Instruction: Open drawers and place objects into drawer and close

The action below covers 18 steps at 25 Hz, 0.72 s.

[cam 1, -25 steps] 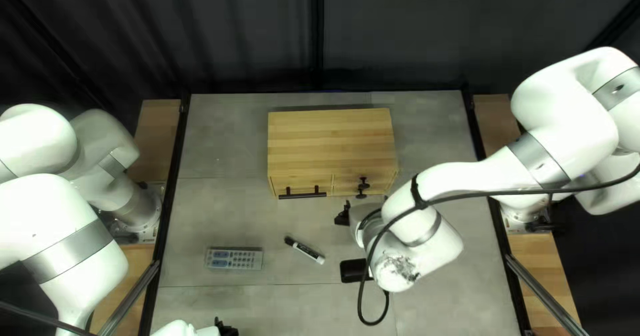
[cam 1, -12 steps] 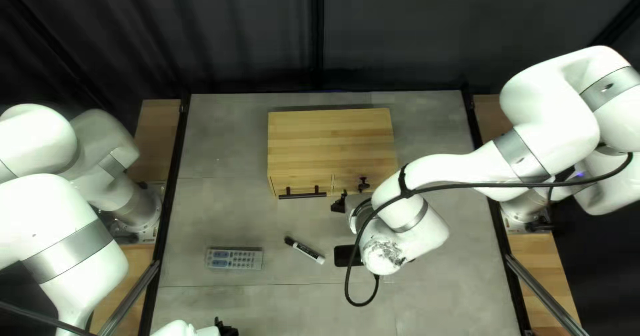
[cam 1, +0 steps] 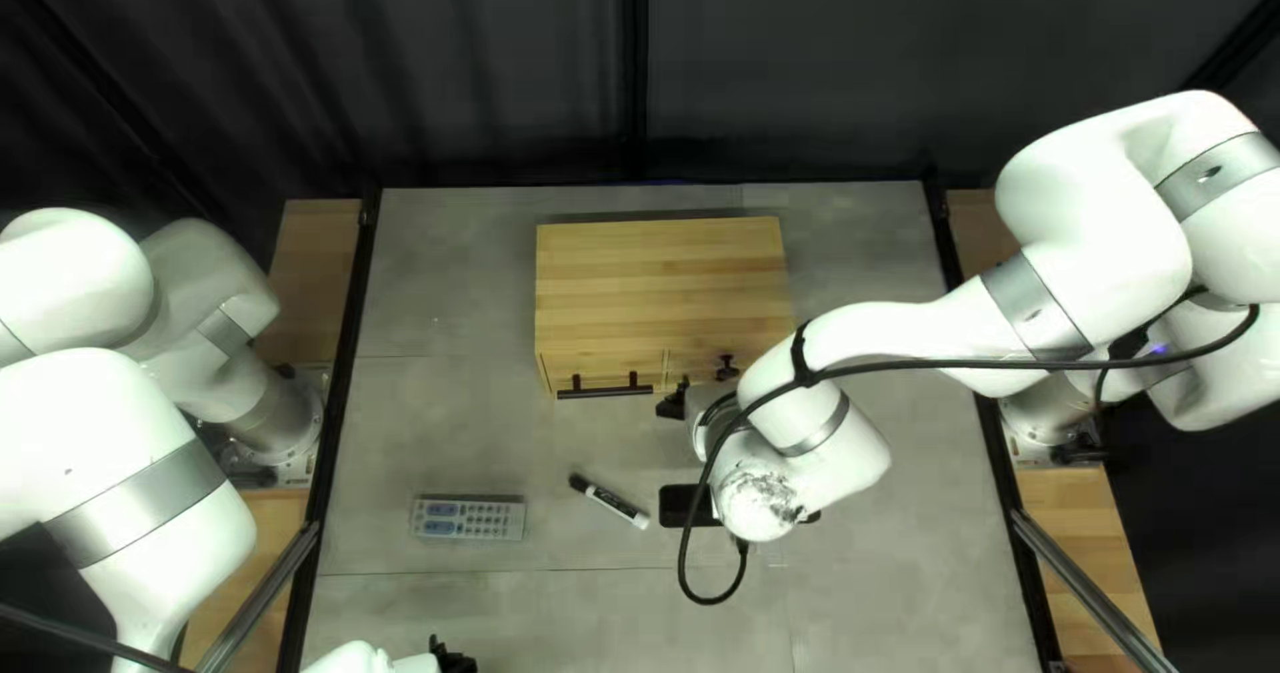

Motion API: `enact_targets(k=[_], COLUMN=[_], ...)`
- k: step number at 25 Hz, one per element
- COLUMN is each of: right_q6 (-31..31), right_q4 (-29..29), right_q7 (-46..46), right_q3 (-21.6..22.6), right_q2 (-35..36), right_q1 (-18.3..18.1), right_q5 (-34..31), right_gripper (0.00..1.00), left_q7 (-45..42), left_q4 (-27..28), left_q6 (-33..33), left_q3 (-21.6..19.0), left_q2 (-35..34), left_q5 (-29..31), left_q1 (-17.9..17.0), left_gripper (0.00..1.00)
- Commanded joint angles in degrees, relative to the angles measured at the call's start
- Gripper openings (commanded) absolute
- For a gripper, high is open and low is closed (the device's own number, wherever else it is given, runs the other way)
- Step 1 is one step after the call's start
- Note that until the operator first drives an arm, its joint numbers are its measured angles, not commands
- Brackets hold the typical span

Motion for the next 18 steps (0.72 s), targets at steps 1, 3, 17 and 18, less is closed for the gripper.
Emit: enact_targets(k=[1, 3, 17, 18], right_q6=[-0.3, -0.3, -0.5, -0.6], right_q4=[-0.7, -0.8, -2.4, -2.4], right_q7=[0.4, 0.5, 0.7, 0.7], right_q3=[0.0, -0.1, -0.3, -0.3], right_q2=[-0.5, -0.6, -1.3, -1.2], right_q1=[-0.1, -0.1, -0.3, -0.3], right_q5=[0.1, 0.1, -0.4, -0.4], right_gripper=[1.00, 1.00, 1.00, 1.00], left_q7=[0.0, 0.0, 0.0, 0.0], left_q4=[0.0, 0.0, 0.0, 0.0], left_q6=[0.0, 0.0, 0.0, 0.0], left_q3=[0.0, 0.0, 0.0, 0.0], left_q2=[0.0, 0.0, 0.0, 0.0], left_q5=[0.0, 0.0, 0.0, 0.0], left_q1=[0.0, 0.0, 0.0, 0.0], left_gripper=[1.00, 1.00, 1.00, 1.00])
